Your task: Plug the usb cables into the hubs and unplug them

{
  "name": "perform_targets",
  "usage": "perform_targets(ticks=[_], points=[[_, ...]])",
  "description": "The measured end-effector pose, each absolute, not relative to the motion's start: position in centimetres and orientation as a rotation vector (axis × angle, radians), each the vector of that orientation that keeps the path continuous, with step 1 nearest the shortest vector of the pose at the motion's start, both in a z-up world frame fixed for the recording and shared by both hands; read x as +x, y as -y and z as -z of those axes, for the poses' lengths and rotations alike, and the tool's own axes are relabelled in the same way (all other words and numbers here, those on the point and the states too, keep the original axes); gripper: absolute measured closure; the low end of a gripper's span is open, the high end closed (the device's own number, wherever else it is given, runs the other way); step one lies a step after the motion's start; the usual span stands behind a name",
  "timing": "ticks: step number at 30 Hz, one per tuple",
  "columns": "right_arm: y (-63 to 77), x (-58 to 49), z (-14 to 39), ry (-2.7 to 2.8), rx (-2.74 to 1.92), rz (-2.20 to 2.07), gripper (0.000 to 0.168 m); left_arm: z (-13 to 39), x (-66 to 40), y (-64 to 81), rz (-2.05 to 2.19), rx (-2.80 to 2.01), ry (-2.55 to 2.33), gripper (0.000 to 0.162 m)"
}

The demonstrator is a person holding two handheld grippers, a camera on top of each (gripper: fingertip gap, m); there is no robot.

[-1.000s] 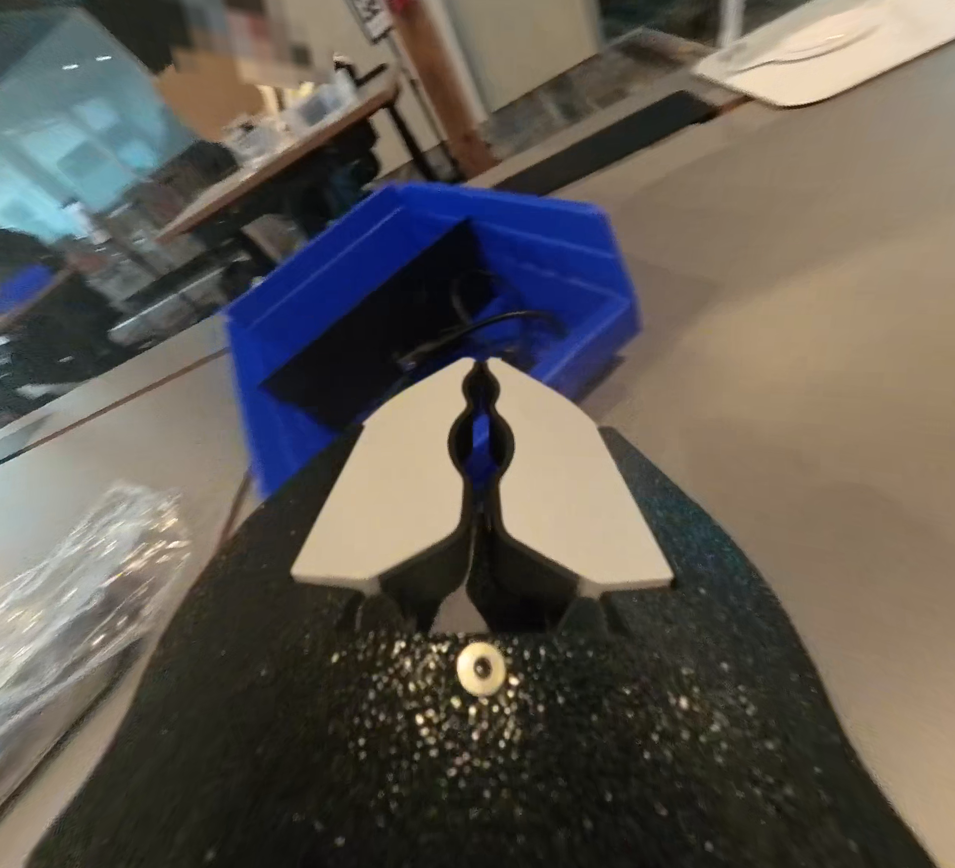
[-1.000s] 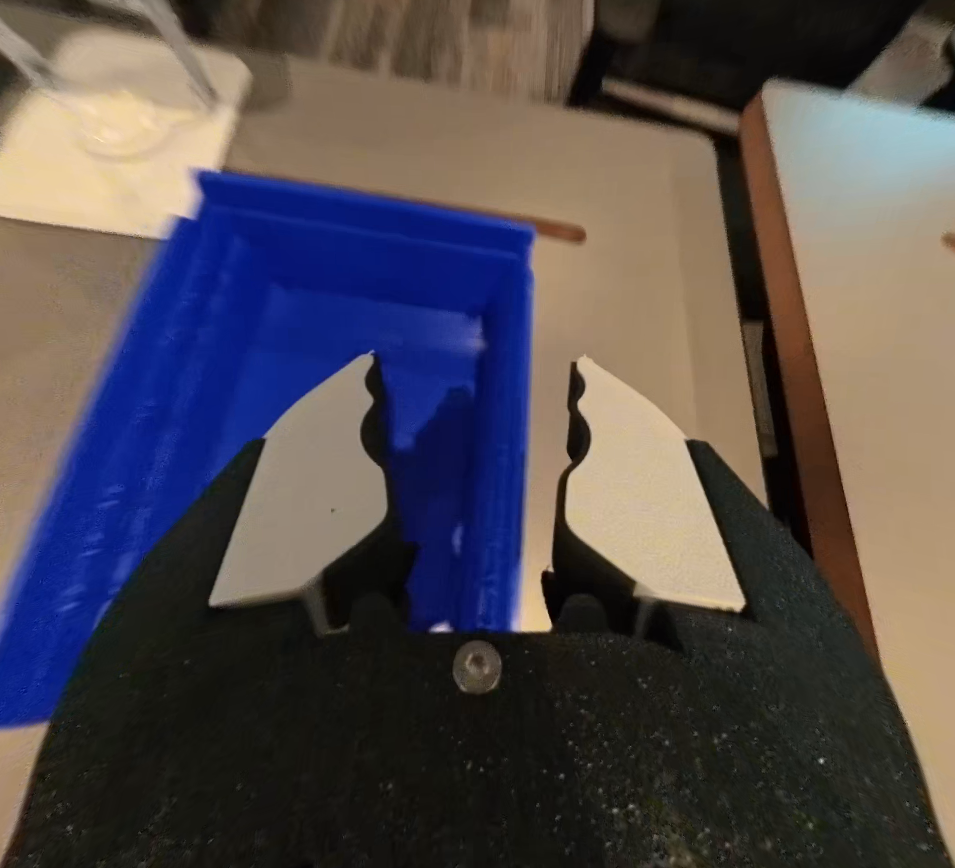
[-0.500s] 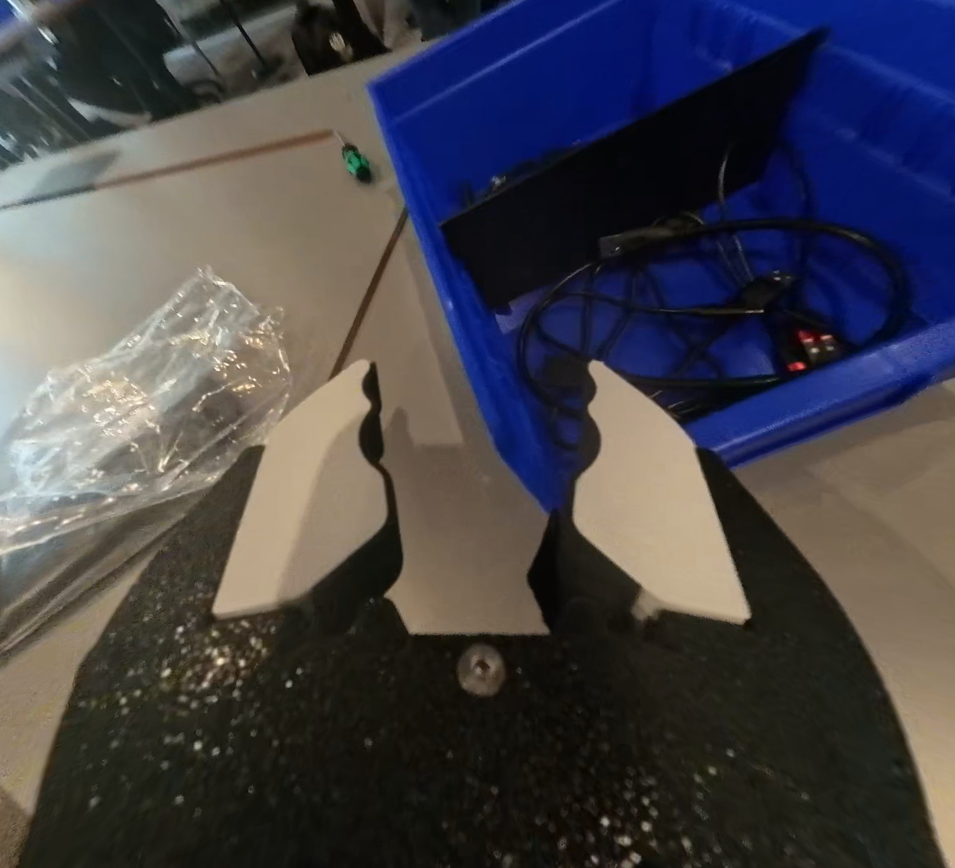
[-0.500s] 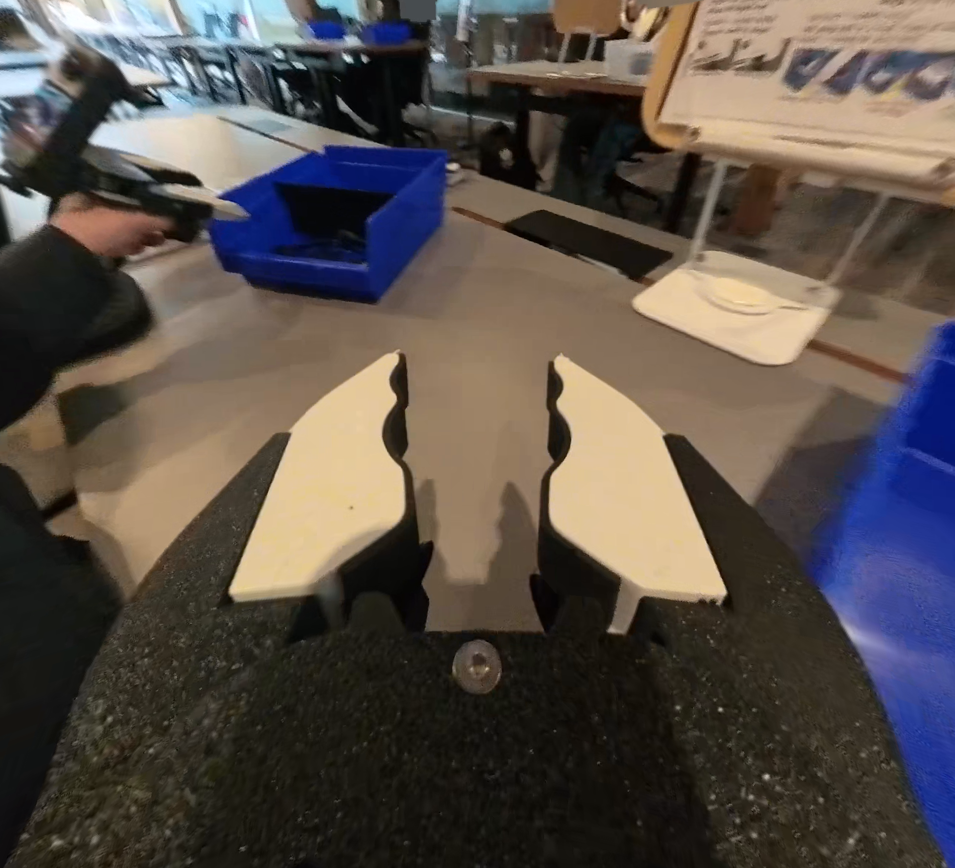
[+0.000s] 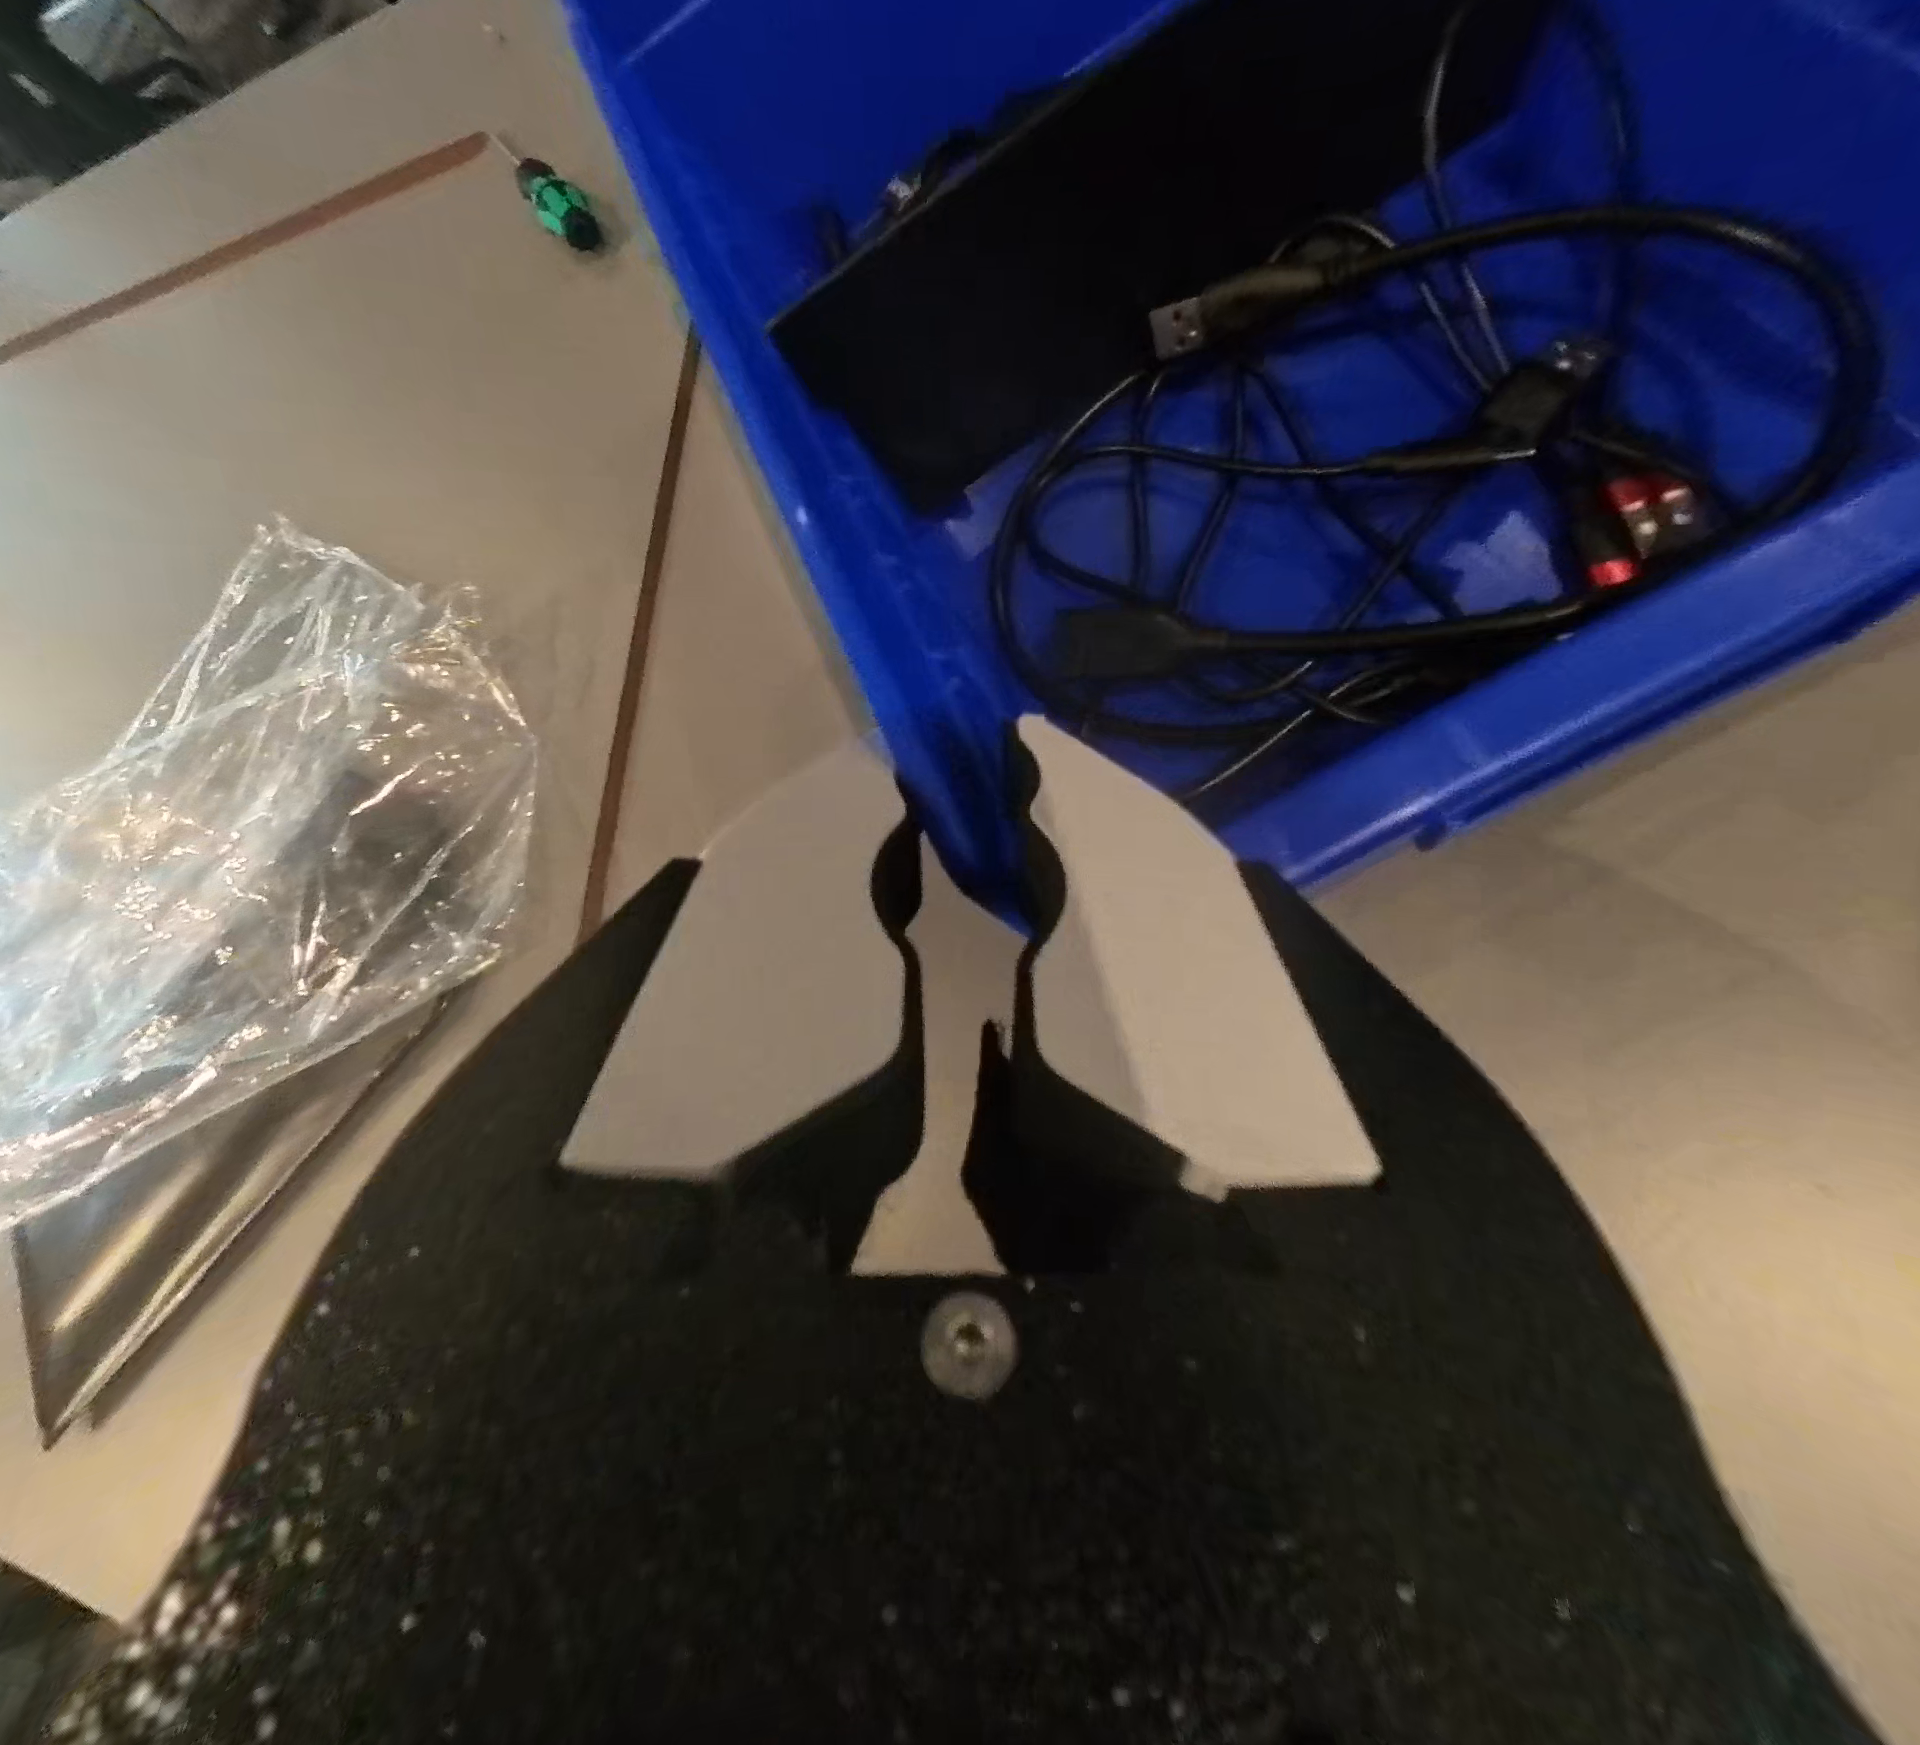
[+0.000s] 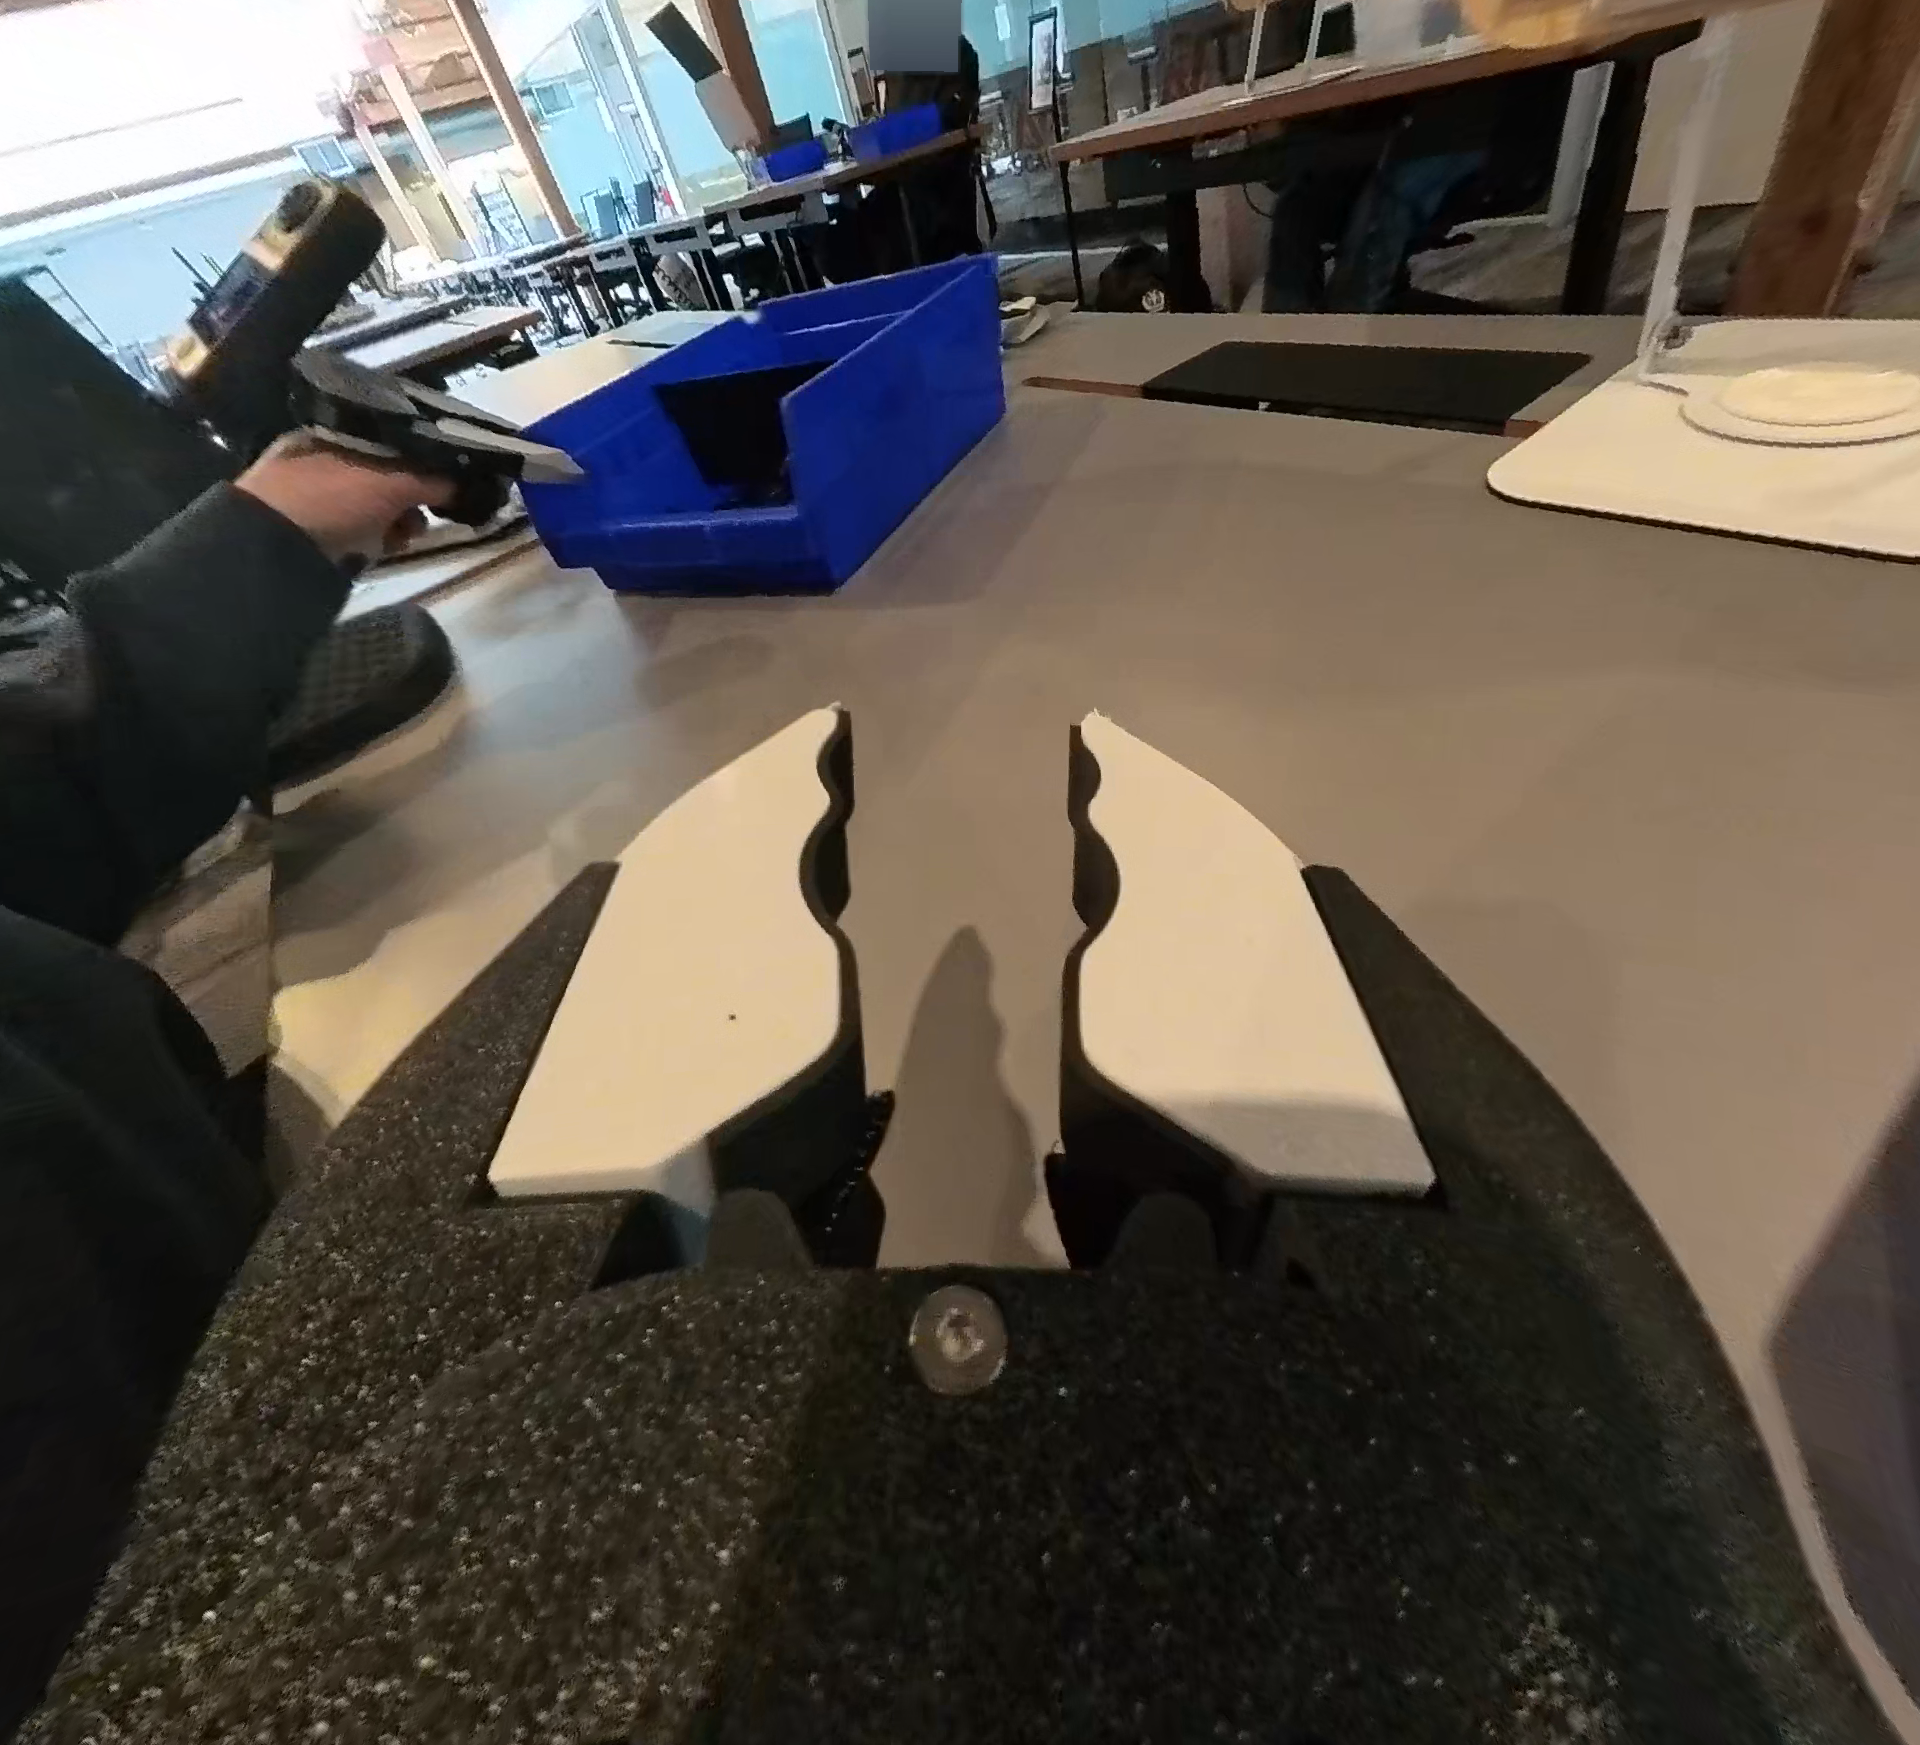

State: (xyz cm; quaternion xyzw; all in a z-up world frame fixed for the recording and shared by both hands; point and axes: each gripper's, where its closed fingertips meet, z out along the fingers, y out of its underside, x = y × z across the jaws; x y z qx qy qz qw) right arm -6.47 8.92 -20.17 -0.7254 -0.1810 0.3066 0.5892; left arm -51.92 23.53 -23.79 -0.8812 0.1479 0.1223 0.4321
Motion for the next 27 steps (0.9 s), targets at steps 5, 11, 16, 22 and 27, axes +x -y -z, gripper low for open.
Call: perform_targets(ticks=[5,11,16,22,27], points=[[-8.9,-6.8,20.6,0.455,-1.704,-0.705,0.133,23.8,-53.6,-23.0,-0.253,-2.202,-0.493,0.150],[-8.8,-7.0,20.7,0.465,-1.711,-0.713,0.135,23.9,-56.9,-22.3,-0.221,-2.169,-0.753,0.148],[-8.9,-7.2,20.9,0.468,-1.720,-0.724,0.136,23.9,-58.8,-22.9,-0.085,-2.113,-0.792,0.149],[-8.9,-7.3,21.1,0.466,-1.733,-0.734,0.136,23.5,-59.2,-23.2,-0.149,-2.081,-0.783,0.142],[-9.0,-7.2,21.2,0.464,-1.732,-0.726,0.135,20.7,-59.1,-22.5,-0.351,-1.946,-0.733,0.113]])
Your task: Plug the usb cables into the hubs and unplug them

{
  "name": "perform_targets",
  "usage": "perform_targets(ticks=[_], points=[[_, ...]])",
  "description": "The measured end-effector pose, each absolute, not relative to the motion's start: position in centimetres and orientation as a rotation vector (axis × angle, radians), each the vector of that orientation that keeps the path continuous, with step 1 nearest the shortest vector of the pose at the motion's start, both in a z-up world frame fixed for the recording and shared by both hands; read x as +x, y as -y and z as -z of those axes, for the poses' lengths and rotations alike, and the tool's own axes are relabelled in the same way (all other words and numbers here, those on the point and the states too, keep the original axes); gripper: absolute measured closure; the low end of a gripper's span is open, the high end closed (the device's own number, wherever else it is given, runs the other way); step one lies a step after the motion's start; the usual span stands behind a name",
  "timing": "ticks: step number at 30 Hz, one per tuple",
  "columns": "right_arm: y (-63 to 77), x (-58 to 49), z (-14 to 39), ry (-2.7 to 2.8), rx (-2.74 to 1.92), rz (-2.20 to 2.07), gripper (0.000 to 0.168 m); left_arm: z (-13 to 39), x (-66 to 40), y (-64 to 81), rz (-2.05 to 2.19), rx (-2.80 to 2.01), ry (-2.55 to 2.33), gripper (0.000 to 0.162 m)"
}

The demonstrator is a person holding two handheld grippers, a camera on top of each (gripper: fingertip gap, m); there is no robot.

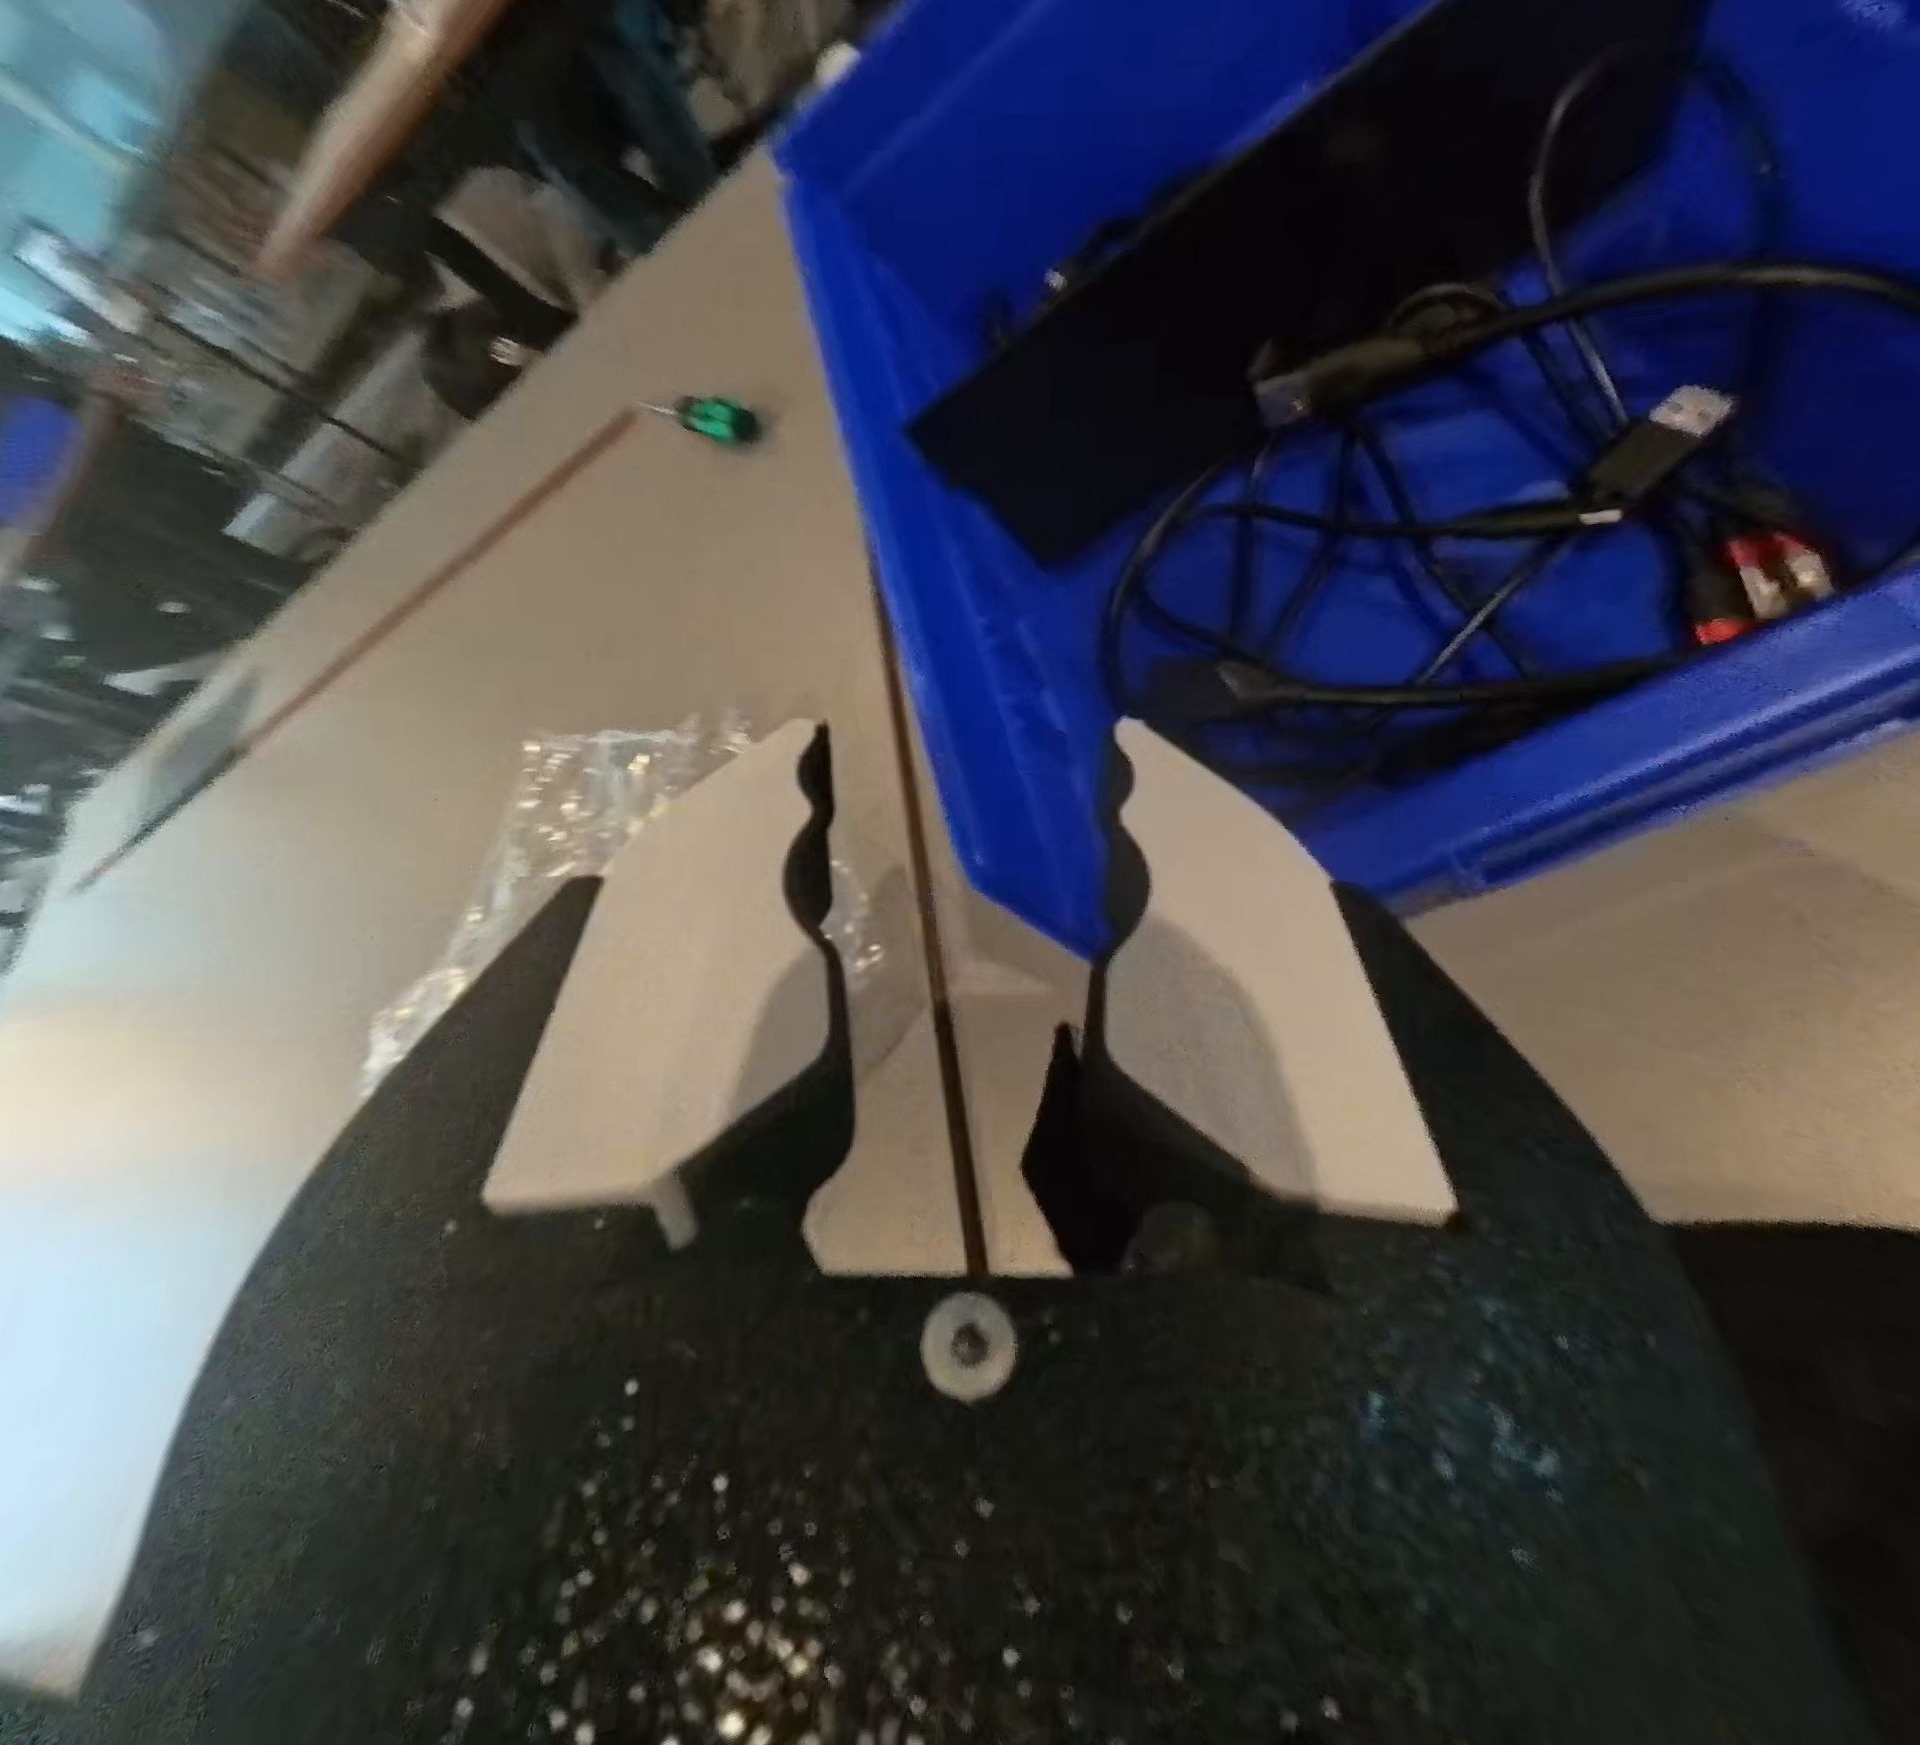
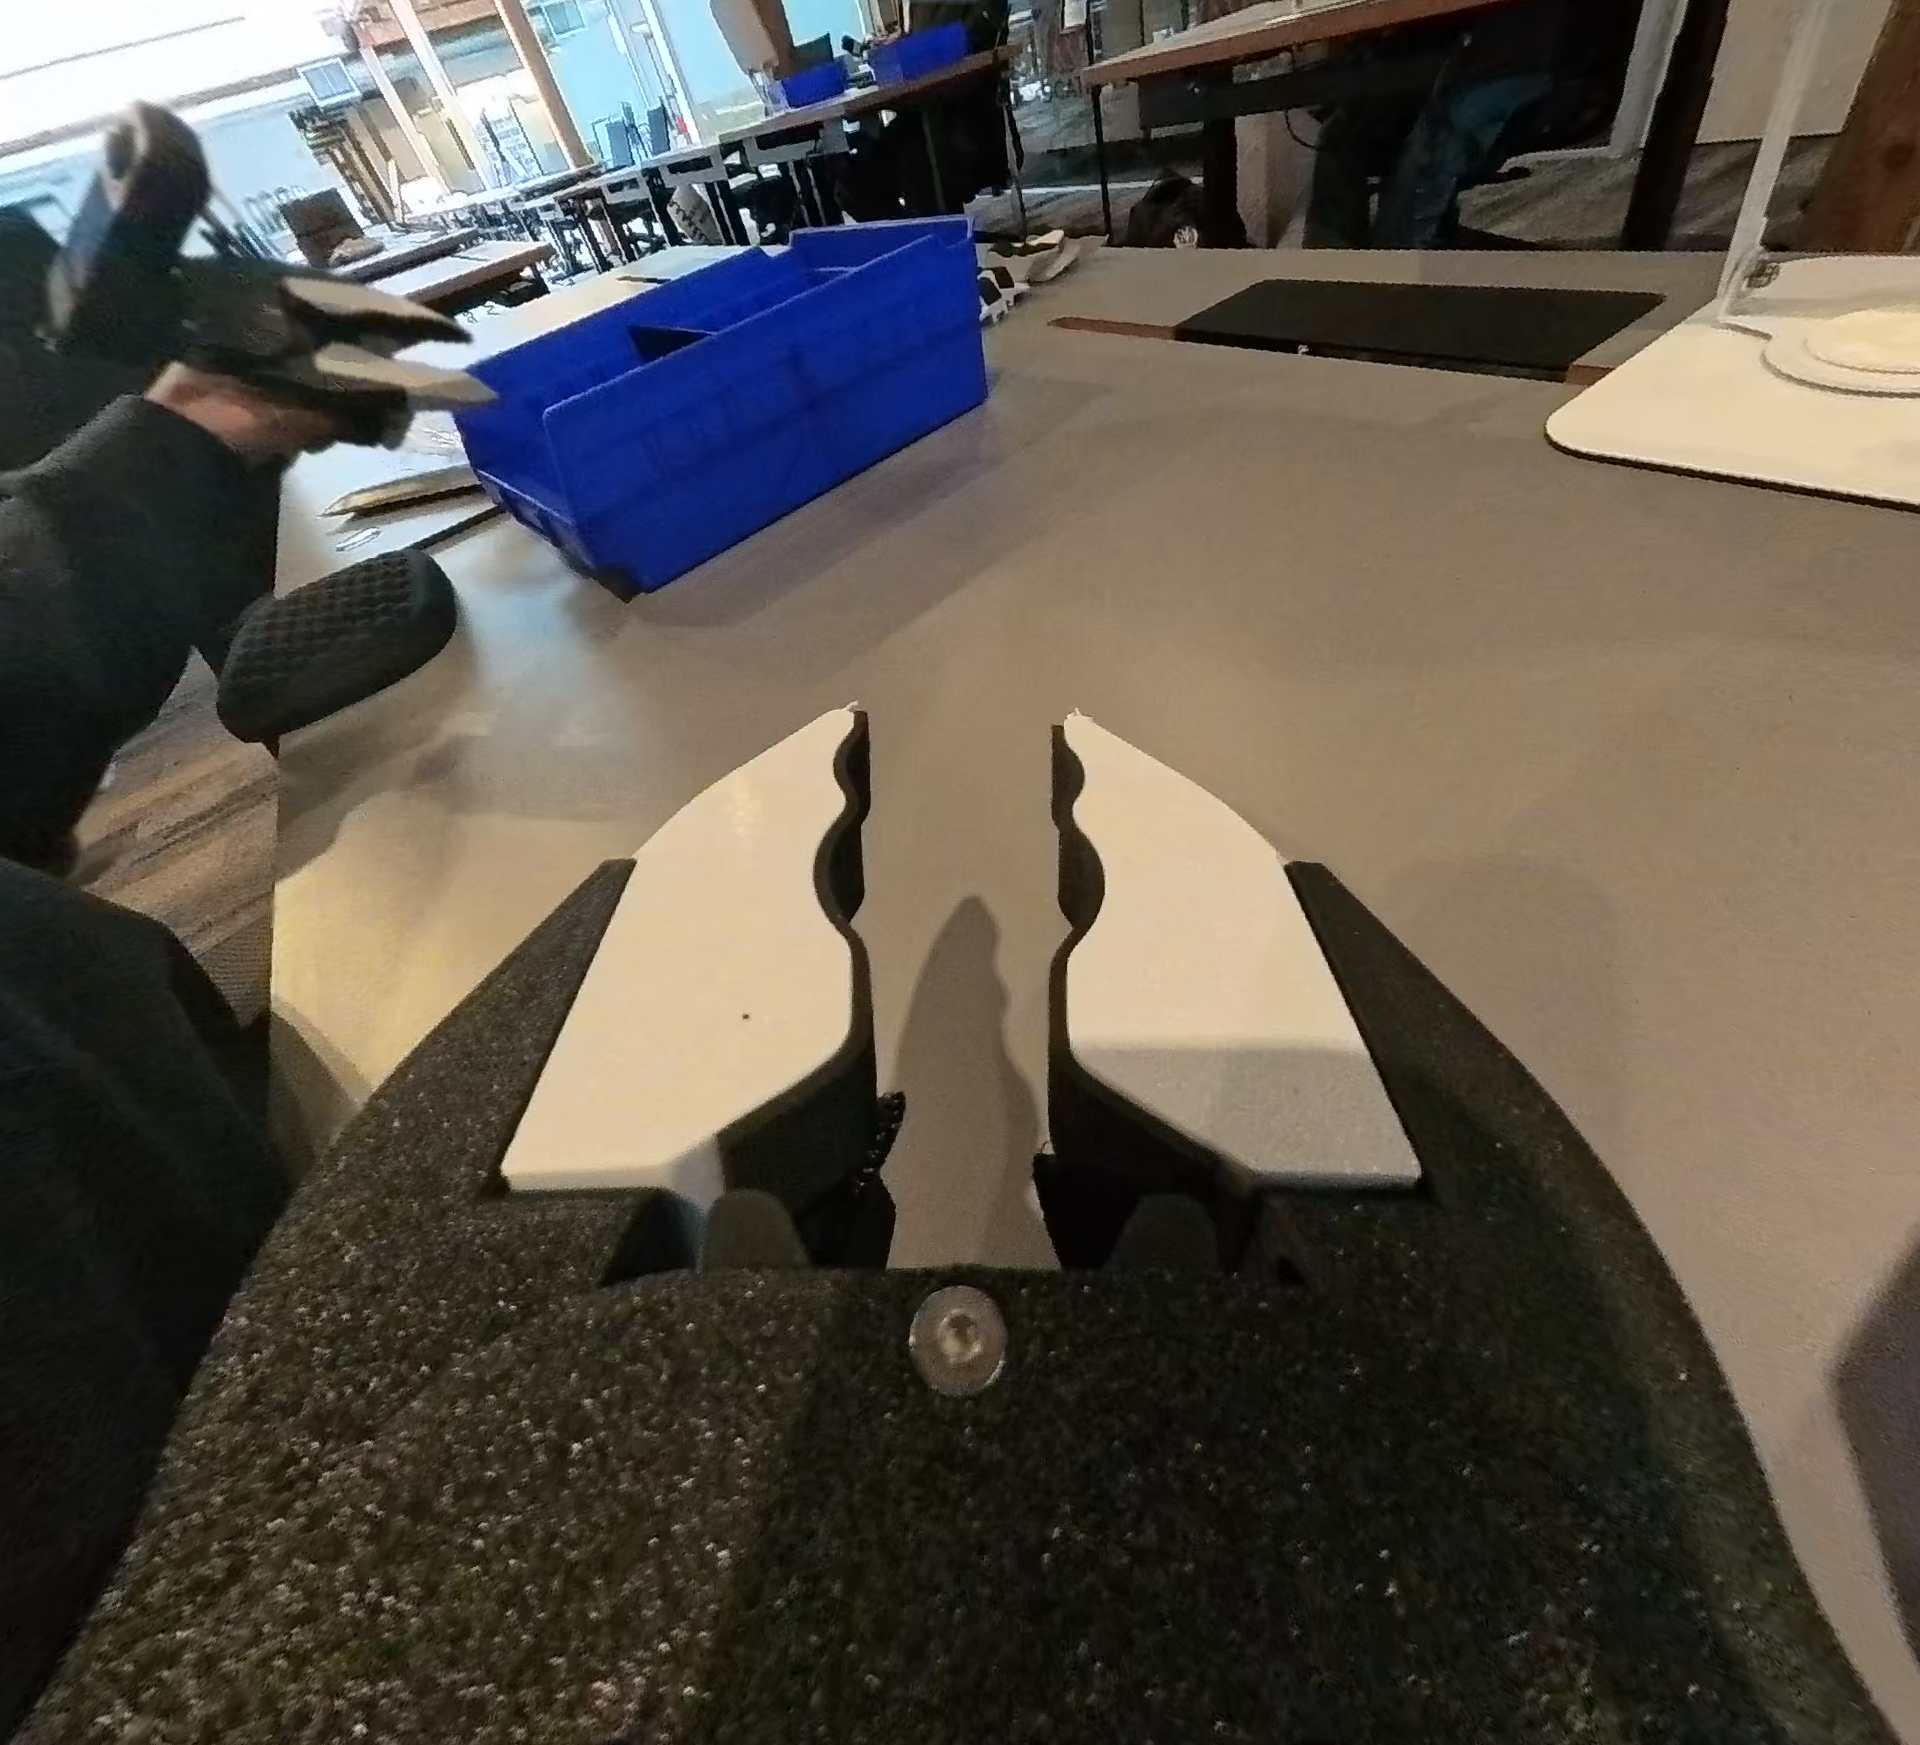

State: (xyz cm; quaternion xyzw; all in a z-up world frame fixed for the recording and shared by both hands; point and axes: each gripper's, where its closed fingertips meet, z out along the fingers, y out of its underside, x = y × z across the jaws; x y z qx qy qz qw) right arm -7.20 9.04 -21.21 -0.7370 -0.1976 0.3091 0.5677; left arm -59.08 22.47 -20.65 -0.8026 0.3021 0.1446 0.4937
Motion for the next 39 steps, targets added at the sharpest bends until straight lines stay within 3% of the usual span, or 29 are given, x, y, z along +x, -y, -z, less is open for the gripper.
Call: perform_targets(ticks=[6,11,20,25,30,35,39], points=[[-9.5,-6.9,21.4,0.473,-1.721,-0.629,0.135,17.4,-56.8,-19.6,-0.392,-1.852,-0.539,0.122],[-9.9,-6.4,22.0,0.508,-1.733,-0.477,0.135,17.7,-52.6,-18.6,-0.263,-1.854,-0.480,0.141],[-9.9,-6.4,22.3,0.532,-1.731,-0.428,0.139,15.7,-46.8,-21.6,-0.251,-1.782,-0.771,0.142],[-9.9,-6.5,22.4,0.527,-1.732,-0.447,0.140,13.8,-45.4,-27.3,-0.472,-1.564,-1.204,0.146],[-10.1,-6.2,22.7,0.524,-1.744,-0.421,0.141,17.5,-44.0,-32.1,-0.494,-1.524,-1.713,0.128],[-10.4,-5.8,23.3,0.513,-1.778,-0.409,0.141,21.6,-45.4,-35.4,-0.459,-1.689,-2.014,0.143],[-10.7,-5.5,23.9,0.506,-1.805,-0.390,0.142,23.5,-45.5,-37.6,-0.441,-1.764,-2.112,0.134]])
